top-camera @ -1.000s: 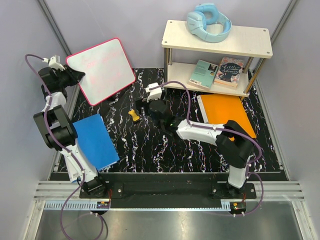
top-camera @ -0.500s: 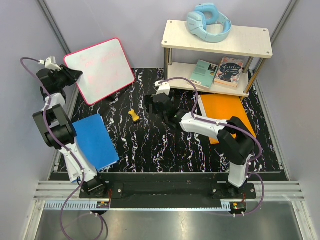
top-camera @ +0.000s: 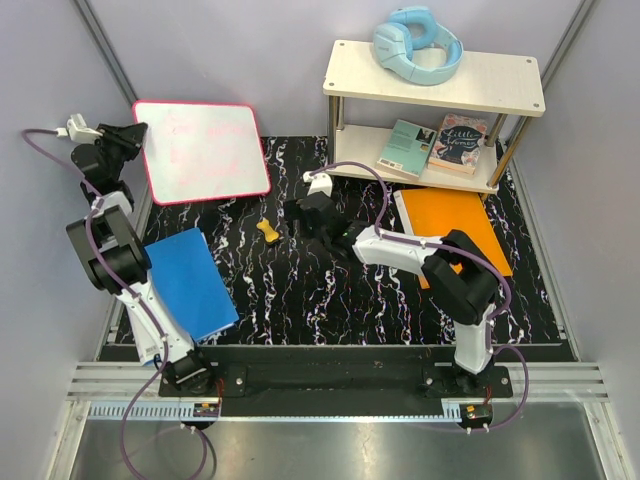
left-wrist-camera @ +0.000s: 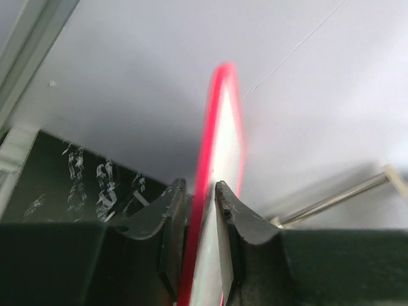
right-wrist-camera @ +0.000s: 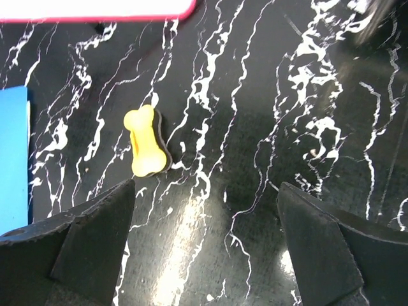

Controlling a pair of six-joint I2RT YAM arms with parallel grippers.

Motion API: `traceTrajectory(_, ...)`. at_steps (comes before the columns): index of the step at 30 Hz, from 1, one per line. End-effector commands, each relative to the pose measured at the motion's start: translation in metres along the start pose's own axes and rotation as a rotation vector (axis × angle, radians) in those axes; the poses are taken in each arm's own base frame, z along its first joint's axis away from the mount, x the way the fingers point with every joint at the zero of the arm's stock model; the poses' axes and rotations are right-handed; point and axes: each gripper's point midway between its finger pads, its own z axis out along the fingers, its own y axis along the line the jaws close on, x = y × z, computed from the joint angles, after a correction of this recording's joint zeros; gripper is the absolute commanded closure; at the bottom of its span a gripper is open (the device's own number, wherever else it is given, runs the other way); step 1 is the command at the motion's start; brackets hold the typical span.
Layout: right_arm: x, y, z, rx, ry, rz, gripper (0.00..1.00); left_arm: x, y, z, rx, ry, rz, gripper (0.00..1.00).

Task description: Erase the whiteboard

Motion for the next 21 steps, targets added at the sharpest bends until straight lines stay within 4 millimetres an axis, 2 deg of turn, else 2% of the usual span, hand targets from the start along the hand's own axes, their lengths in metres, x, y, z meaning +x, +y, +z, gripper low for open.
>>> traceTrajectory(1, -0.017, 0.021, 0.000, -0.064, -0.022, 0.033, 0.00, -0.071, -0.022, -0.004, 0.049, -0.276, -0.029, 1.00)
traceTrajectory(4, -0.014, 0.025, 0.002, -0.081, -0.010, 0.033, 0.00, -0.065, -0.030, -0.002, 0.068, -0.226, 0.019, 1.00)
traceTrajectory(8, -0.010, 0.026, 0.004, -0.087, 0.004, 0.034, 0.00, -0.038, -0.036, 0.000, 0.096, -0.145, 0.024, 1.00)
traceTrajectory(14, -0.013, 0.025, 0.001, -0.081, 0.003, 0.027, 0.00, -0.007, -0.042, -0.008, 0.112, -0.061, 0.012, 1.00)
traceTrajectory(16, -0.014, 0.026, -0.001, -0.088, 0.003, 0.024, 0.00, 0.001, -0.052, -0.013, 0.141, -0.022, 0.030, 1.00)
traceTrajectory(17, -0.015, 0.026, -0.002, -0.091, 0.001, 0.027, 0.00, 0.010, -0.055, -0.016, 0.155, 0.000, 0.034, 0.98)
traceTrajectory(18, -0.015, 0.026, -0.003, -0.092, 0.001, 0.025, 0.00, 0.013, -0.060, -0.019, 0.170, 0.014, 0.039, 0.90)
traceTrajectory(20, -0.015, 0.025, -0.004, -0.091, 0.001, 0.022, 0.00, 0.030, -0.065, -0.025, 0.191, 0.067, 0.028, 0.74)
traceTrajectory(21, -0.016, 0.025, -0.006, -0.089, 0.000, 0.023, 0.00, 0.031, -0.072, -0.029, 0.203, 0.073, 0.044, 0.61)
